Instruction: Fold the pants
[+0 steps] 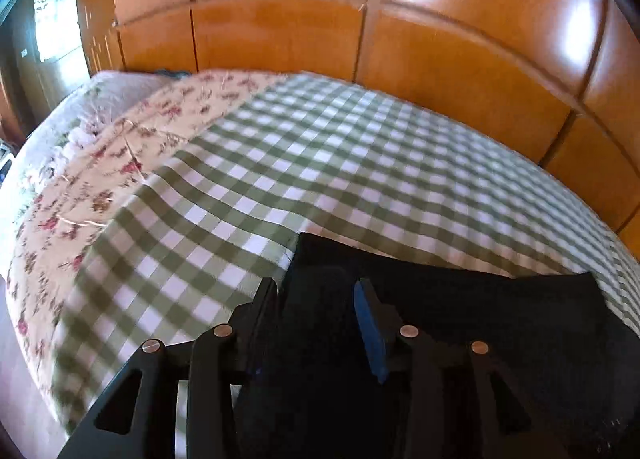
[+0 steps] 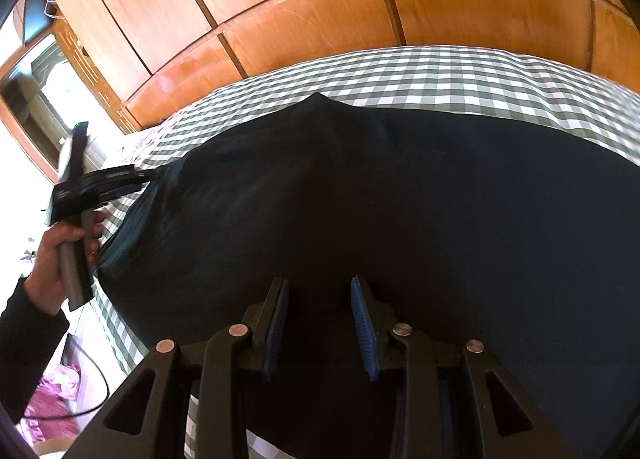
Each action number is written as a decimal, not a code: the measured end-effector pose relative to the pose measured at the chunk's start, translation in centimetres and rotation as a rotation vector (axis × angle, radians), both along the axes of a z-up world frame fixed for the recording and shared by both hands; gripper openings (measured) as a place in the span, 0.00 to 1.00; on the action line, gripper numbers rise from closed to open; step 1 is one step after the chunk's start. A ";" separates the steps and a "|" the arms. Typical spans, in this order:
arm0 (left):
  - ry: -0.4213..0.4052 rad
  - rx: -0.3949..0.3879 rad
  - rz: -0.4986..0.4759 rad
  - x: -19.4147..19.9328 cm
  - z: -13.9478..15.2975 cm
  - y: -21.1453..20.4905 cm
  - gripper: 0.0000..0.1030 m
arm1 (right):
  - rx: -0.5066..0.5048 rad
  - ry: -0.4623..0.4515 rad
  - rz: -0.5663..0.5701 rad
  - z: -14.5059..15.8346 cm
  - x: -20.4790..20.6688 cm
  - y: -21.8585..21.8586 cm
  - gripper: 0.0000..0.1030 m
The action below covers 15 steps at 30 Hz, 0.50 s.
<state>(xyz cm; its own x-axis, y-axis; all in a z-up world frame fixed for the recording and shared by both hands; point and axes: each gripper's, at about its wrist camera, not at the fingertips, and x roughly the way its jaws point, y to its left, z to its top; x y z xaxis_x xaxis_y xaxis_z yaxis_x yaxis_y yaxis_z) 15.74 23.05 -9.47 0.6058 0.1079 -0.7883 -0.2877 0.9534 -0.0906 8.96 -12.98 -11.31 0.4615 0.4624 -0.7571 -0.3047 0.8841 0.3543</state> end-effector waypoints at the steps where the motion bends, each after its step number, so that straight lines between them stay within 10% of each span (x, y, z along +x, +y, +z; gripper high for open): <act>1: -0.018 -0.003 -0.019 -1.0 0.5 -0.7 0.40 | -0.002 0.000 0.000 0.0 0.0 0.0 0.33; 15: 0.007 0.002 -0.223 -9.6 -2.0 -10.8 0.40 | 0.058 0.024 -0.188 1.6 -0.7 -8.1 0.32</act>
<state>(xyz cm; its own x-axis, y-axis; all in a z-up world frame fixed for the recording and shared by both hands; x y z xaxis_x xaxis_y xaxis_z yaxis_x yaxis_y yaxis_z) 6.15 12.30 -11.45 0.6095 -0.0267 -0.7923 -0.0703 0.9937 -0.0875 8.26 -21.12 -9.74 0.5259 0.4128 -0.7436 -0.1268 0.9026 0.4113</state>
